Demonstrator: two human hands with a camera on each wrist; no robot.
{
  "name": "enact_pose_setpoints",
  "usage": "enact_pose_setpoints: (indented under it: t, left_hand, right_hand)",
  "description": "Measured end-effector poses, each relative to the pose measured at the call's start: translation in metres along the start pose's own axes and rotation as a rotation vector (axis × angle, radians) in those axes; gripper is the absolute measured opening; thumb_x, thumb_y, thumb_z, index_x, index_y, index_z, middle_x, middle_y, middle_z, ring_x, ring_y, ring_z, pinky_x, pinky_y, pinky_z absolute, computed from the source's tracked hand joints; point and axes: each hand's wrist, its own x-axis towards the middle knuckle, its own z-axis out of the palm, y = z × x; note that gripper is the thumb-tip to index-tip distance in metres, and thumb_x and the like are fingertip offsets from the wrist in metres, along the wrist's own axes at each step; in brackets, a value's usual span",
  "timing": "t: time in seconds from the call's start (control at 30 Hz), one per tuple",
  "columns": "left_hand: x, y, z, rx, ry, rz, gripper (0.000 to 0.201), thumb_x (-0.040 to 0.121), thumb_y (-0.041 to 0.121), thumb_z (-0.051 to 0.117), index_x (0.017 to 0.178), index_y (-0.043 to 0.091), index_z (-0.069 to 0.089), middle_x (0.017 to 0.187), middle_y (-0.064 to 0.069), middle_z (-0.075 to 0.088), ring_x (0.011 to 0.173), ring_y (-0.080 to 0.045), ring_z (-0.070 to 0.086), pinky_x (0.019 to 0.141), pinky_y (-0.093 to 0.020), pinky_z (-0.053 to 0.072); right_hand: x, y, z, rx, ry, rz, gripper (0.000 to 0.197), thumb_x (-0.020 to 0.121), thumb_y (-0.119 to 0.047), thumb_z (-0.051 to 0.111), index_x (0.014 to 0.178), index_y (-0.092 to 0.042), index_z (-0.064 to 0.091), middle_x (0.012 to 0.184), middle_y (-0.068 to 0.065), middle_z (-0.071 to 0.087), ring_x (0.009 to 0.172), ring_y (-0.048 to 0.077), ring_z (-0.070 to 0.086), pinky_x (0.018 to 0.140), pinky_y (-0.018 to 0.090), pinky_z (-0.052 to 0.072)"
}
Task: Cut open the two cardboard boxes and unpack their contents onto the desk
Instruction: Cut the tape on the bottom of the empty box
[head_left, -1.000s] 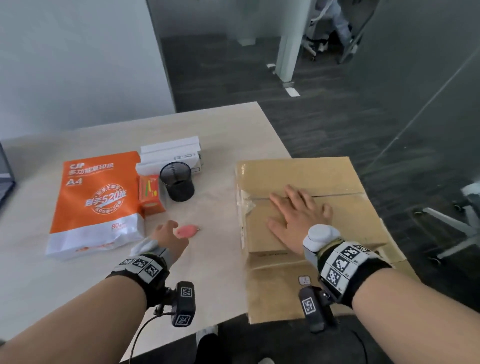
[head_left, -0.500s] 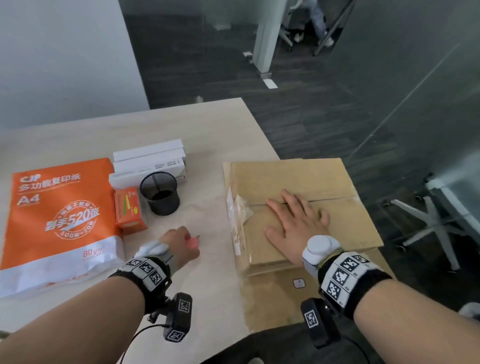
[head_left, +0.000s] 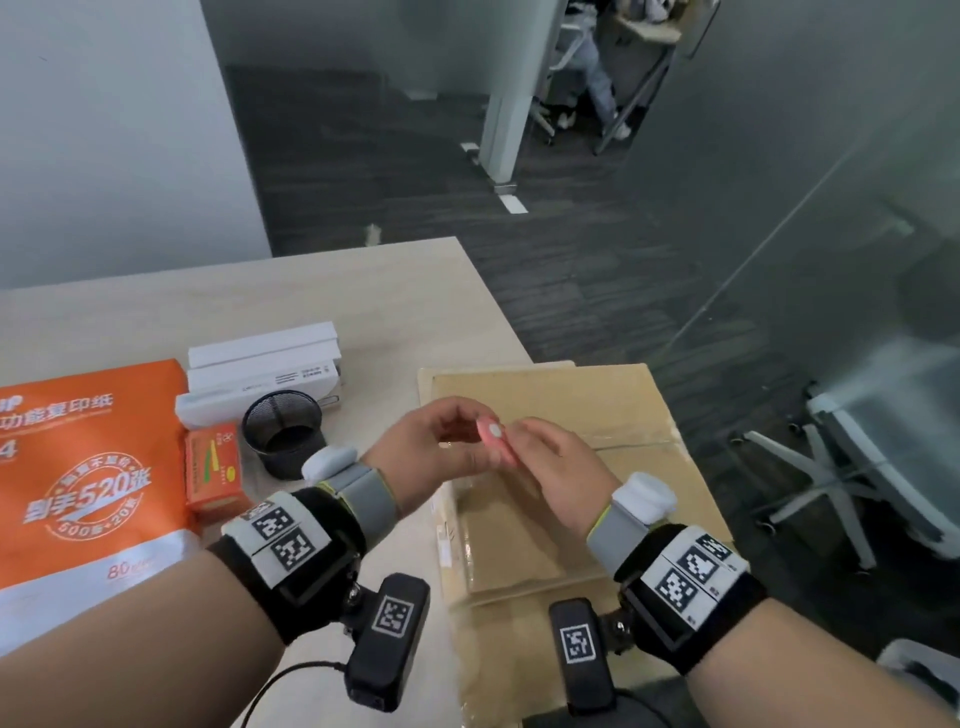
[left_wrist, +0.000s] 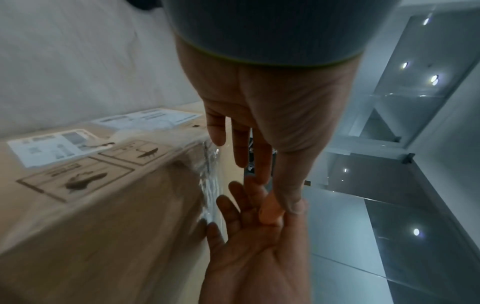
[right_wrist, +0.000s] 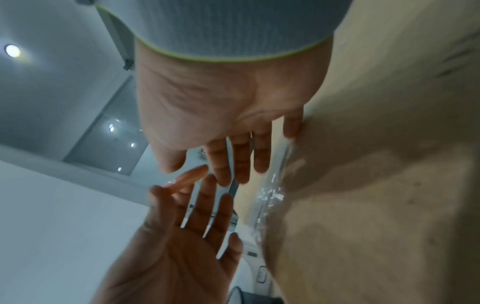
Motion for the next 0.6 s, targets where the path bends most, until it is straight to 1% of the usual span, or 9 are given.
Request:
enact_pose_setpoints:
  t: [0.07, 0.2, 0.27, 0.33, 0.37, 0.43, 0.5, 0.57, 0.6]
  left_hand:
    - [0.003, -0.003, 0.004, 0.153, 0.041, 0.033, 0.04, 0.059, 0.038, 0.088, 0.097, 0.038, 0.075, 0.104, 0.004, 0.073, 0.103, -0.013, 0.066, 0.09, -0.021, 0.049]
    - [0.01, -0.006, 0.01, 0.341, 0.109, 0.048, 0.043, 0.053, 0.048, 0.086, 0.093, 0.056, 0.07, 0.12, 0.015, 0.062, 0.112, 0.001, 0.058, 0.092, -0.011, 0.04]
    - [0.012, -0.01, 0.01, 0.535, 0.174, 0.005, 0.056, 0.047, 0.064, 0.078, 0.099, 0.065, 0.061, 0.138, 0.016, 0.05, 0.128, -0.004, 0.049, 0.106, -0.022, 0.038]
    - [0.01, -0.013, 0.009, 0.697, 0.191, -0.128, 0.079, 0.039, 0.073, 0.072, 0.115, 0.066, 0.048, 0.157, 0.012, 0.031, 0.142, -0.015, 0.037, 0.115, -0.04, 0.036]
    - [0.007, -0.015, 0.008, 0.726, 0.181, -0.202, 0.091, 0.036, 0.074, 0.072, 0.122, 0.067, 0.042, 0.162, 0.01, 0.023, 0.145, -0.018, 0.031, 0.117, -0.044, 0.034]
    - [0.004, -0.018, 0.01, 0.708, 0.169, -0.297, 0.1, 0.036, 0.072, 0.077, 0.127, 0.071, 0.034, 0.164, 0.01, 0.019, 0.147, -0.019, 0.028, 0.119, -0.044, 0.032]
    - [-0.002, -0.025, 0.013, 0.622, 0.186, -0.318, 0.101, 0.05, 0.058, 0.089, 0.132, 0.072, 0.031, 0.154, 0.012, 0.036, 0.141, -0.014, 0.037, 0.115, -0.036, 0.035]
    - [-0.004, -0.03, 0.015, 0.551, 0.198, -0.33, 0.102, 0.063, 0.04, 0.094, 0.141, 0.065, 0.034, 0.144, 0.016, 0.048, 0.131, -0.008, 0.045, 0.107, -0.03, 0.039]
    - [-0.003, -0.031, 0.016, 0.529, 0.204, -0.334, 0.101, 0.063, 0.039, 0.094, 0.142, 0.063, 0.035, 0.141, 0.017, 0.052, 0.129, -0.007, 0.048, 0.104, -0.03, 0.043]
  right_hand:
    - [0.0, -0.004, -0.002, 0.178, -0.086, 0.015, 0.039, 0.095, -0.053, 0.058, 0.083, -0.019, 0.071, 0.068, -0.016, 0.065, 0.069, -0.001, 0.059, 0.073, 0.019, 0.047]
    - [0.011, 0.002, -0.012, 0.251, -0.159, -0.012, 0.026, 0.095, -0.036, 0.067, 0.082, -0.014, 0.07, 0.069, -0.004, 0.066, 0.065, 0.008, 0.059, 0.067, 0.021, 0.051]
    - [0.018, 0.008, -0.022, 0.258, -0.181, -0.025, 0.02, 0.096, -0.028, 0.067, 0.084, -0.012, 0.068, 0.067, 0.0, 0.062, 0.058, 0.011, 0.055, 0.059, 0.02, 0.048]
    - [0.028, 0.011, -0.028, 0.191, -0.19, -0.062, 0.009, 0.096, -0.025, 0.067, 0.093, -0.018, 0.071, 0.069, -0.003, 0.064, 0.059, 0.011, 0.056, 0.061, 0.022, 0.049]
    - [0.035, 0.014, -0.028, 0.143, -0.191, -0.083, 0.006, 0.096, -0.026, 0.067, 0.096, -0.023, 0.072, 0.07, -0.008, 0.066, 0.062, 0.009, 0.058, 0.063, 0.023, 0.05]
    - [0.047, 0.015, -0.032, 0.043, -0.214, -0.116, 0.005, 0.094, -0.027, 0.066, 0.092, -0.026, 0.07, 0.073, -0.009, 0.069, 0.067, 0.006, 0.061, 0.065, 0.031, 0.054]
    - [0.058, 0.014, -0.028, -0.017, -0.287, -0.155, 0.007, 0.092, -0.026, 0.065, 0.088, -0.029, 0.069, 0.076, -0.003, 0.07, 0.065, 0.005, 0.061, 0.067, 0.035, 0.055]
    - [0.063, 0.012, -0.02, -0.053, -0.344, -0.214, 0.008, 0.09, -0.026, 0.067, 0.089, -0.034, 0.07, 0.078, -0.009, 0.071, 0.069, 0.002, 0.063, 0.073, 0.026, 0.053]
    - [0.064, 0.012, -0.017, -0.084, -0.358, -0.24, 0.009, 0.088, -0.027, 0.069, 0.091, -0.036, 0.07, 0.081, -0.014, 0.072, 0.075, 0.0, 0.064, 0.076, 0.022, 0.053]
